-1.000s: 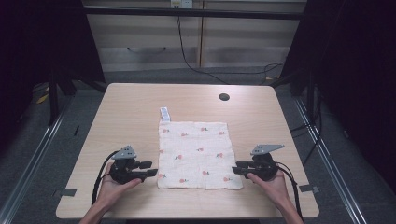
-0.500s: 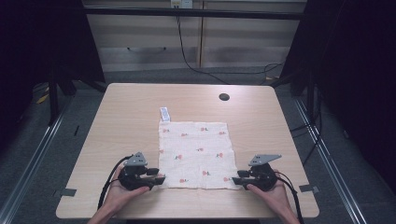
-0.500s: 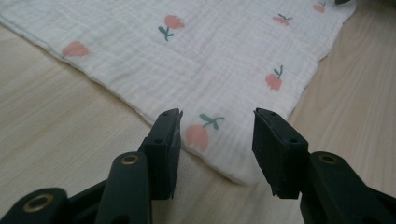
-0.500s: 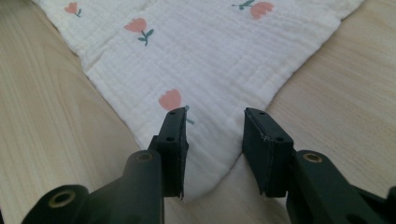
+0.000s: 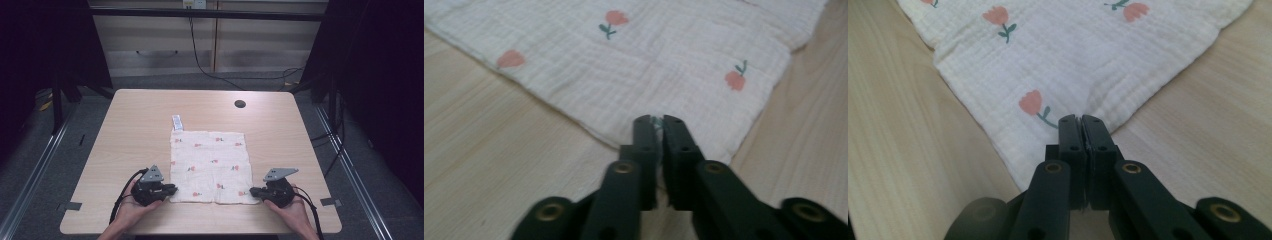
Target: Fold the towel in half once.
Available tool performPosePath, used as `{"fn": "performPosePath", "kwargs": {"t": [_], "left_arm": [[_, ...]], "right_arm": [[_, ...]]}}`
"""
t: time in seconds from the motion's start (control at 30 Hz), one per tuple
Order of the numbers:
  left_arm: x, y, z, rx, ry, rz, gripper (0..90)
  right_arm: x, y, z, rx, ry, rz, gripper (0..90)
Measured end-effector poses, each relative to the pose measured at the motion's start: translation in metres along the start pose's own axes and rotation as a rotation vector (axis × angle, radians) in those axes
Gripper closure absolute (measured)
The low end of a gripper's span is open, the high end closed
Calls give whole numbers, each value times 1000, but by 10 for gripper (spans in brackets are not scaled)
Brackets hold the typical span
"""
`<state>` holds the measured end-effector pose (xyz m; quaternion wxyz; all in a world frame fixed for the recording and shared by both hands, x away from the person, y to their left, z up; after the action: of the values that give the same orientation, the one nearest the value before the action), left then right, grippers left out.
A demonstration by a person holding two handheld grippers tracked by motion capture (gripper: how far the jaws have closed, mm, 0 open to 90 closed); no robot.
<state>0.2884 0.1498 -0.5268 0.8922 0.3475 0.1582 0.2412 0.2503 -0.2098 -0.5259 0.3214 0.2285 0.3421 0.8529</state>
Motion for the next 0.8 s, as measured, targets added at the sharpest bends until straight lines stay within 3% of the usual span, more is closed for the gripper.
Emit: {"fn": "performPosePath", "kwargs": {"t": [0.13, 0.27, 0.37, 0.53, 0.67, 0.73, 0.8], "left_arm": [[-2, 3, -1, 19, -18, 12, 885], [-4, 10, -9, 15, 5, -2, 888], [-8, 18, -17, 14, 27, -38, 888], [-19, 27, -26, 29, 18, -48, 887], [-28, 34, -34, 33, 17, -82, 886], [-29, 37, -36, 37, 15, -93, 874], [-27, 38, -35, 23, 17, -91, 805]], "right_arm": [[5, 0, -1, 3, -9, 32, 889], [12, 0, -3, 15, -4, 49, 891], [20, 2, -6, 11, -5, 68, 891], [35, 6, -13, 21, 8, 86, 891], [46, 10, -19, 23, 9, 107, 887], [49, 11, -21, 23, 19, 118, 865], [49, 12, -18, 16, 15, 120, 791]]}}
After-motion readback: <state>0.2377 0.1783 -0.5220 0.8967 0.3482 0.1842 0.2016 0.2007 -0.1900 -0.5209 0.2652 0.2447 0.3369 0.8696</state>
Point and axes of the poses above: each handheld gripper's, and its own axes: y roughly backward along the jaws, z roughly out of its top, x roughly to its left, the point moved 4 cm from there along -y, roughly forward along the jaws, and after that the axes turned 1 degree about z, right-handed, at the moved point
